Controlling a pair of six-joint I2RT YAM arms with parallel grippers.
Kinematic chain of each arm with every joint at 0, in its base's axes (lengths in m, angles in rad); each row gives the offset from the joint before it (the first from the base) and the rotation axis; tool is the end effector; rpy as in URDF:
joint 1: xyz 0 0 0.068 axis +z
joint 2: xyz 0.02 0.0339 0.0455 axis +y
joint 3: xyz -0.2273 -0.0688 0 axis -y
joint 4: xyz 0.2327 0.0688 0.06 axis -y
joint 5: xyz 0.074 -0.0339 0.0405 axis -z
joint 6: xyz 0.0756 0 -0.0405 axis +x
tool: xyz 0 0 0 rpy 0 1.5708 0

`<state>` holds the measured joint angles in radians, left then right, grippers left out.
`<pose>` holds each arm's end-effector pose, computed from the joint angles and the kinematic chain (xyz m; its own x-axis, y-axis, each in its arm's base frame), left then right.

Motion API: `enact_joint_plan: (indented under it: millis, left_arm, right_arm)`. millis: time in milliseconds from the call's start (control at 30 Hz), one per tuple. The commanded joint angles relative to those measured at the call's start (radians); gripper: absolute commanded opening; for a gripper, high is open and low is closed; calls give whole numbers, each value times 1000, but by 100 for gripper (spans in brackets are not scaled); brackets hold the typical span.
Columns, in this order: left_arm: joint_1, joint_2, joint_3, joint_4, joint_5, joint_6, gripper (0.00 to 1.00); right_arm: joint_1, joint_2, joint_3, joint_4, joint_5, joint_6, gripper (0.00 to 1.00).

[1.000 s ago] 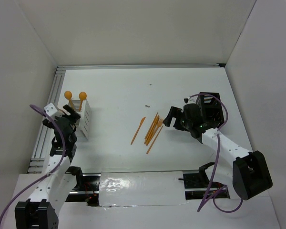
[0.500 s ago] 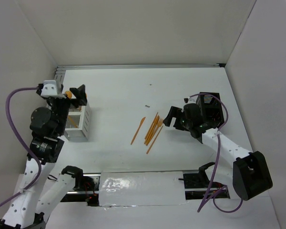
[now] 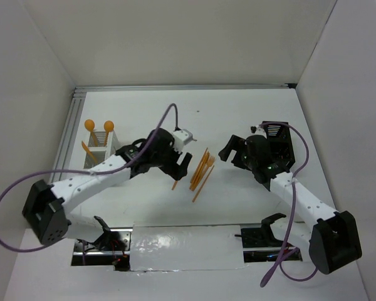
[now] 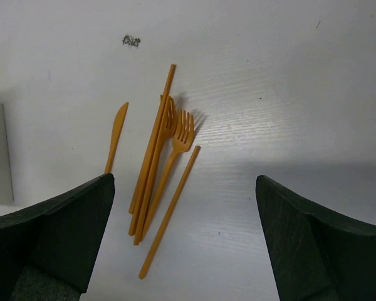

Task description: Sort the eating utensils into containers

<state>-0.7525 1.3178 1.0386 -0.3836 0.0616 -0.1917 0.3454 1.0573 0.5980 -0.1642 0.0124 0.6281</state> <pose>0.2312 -0.2229 0.2351 -0.5777 0.2804 -0.7666 0.6189 0.7628 -0.1874 0.2496 0.0888 0.1748 -0.6379 0.3949 -0.6611 0.0566 0.8802 0.4712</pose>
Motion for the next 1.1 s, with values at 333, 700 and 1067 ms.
enact_joint_plan:
  millis: [333,700,1067]
  left_arm:
    - [-51,333,145,-104,-97,-97,81]
    - [-25,477,169,-72,-98,-77,65]
    - [-21,575,179,-60,-126,-57,44]
  right_arm:
    - [-17,-83,-23,-54,29,22,100]
    - [-20,-112,-43,-54,29,28,100]
    - [-20,-137,-52,-72,47,35,100]
